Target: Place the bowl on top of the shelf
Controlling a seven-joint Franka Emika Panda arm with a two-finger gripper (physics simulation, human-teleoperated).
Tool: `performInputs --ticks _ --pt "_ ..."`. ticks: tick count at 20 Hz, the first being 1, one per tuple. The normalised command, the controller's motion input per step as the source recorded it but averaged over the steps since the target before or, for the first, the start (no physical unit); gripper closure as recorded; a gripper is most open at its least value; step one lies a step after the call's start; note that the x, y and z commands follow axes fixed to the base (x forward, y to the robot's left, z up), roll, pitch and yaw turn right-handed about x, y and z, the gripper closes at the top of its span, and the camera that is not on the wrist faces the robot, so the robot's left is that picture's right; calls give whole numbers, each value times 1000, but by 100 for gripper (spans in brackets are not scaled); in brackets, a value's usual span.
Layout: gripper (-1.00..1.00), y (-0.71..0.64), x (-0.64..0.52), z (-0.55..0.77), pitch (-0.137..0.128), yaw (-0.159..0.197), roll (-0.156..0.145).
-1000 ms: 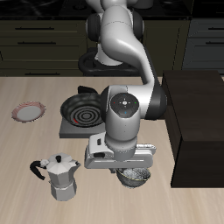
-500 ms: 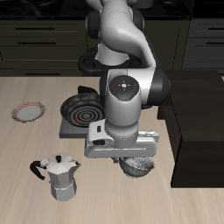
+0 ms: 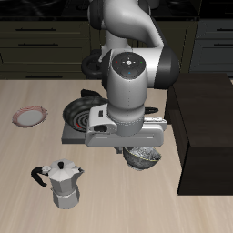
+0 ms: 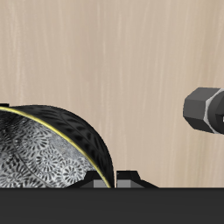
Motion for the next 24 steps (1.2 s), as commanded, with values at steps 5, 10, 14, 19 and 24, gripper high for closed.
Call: performInputs --ticks 5,10,14,19,24 --pt "100 -45 -237 572 -52 2 25" --pt "100 -12 -277 479 -64 19 -13" --pt "100 -26 -227 385 -68 44 -20" --pt "100 -57 -395 437 -52 -11 25" --pt "100 46 -272 206 -31 5 6"
